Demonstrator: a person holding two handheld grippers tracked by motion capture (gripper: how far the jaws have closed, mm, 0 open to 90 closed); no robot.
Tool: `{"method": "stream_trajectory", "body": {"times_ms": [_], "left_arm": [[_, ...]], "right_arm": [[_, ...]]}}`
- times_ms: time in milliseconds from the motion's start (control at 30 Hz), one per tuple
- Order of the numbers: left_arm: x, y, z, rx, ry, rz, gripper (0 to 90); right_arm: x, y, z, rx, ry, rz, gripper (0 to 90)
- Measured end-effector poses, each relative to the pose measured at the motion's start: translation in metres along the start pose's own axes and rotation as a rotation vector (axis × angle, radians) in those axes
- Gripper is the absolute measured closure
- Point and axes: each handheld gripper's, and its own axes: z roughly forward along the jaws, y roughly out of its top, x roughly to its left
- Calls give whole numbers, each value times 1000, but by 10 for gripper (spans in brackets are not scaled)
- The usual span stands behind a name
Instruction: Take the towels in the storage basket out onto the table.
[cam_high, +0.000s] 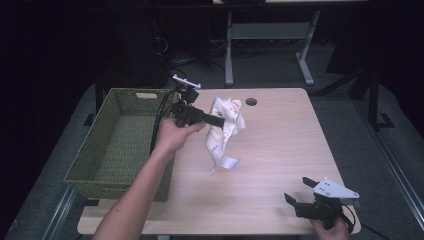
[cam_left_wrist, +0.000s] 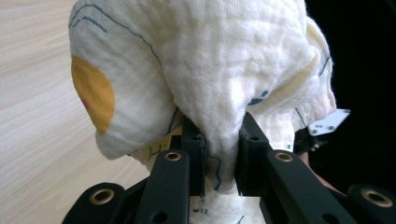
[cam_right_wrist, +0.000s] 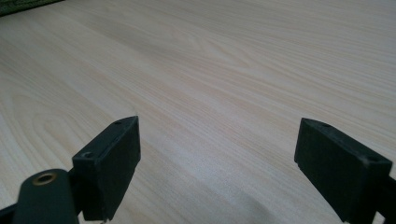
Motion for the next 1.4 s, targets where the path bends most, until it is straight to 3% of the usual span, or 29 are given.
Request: {"method": "stream_trajectory", "body": {"times_ms": [367, 533, 1100, 1400], "left_arm": [[4, 3, 38, 7, 68, -3, 760], [-1, 2, 58, 24, 94, 30, 760], [-4, -7, 111, 91, 276, 115, 750], [-1, -14, 130, 124, 374, 148, 748]], "right_arm": [[0, 0, -1, -2, -1, -4, 140], [0, 0, 0, 0, 1, -3, 140], [0, 1, 0, -3, -4, -9, 139], [0, 1, -1, -4, -3, -6, 139]]}}
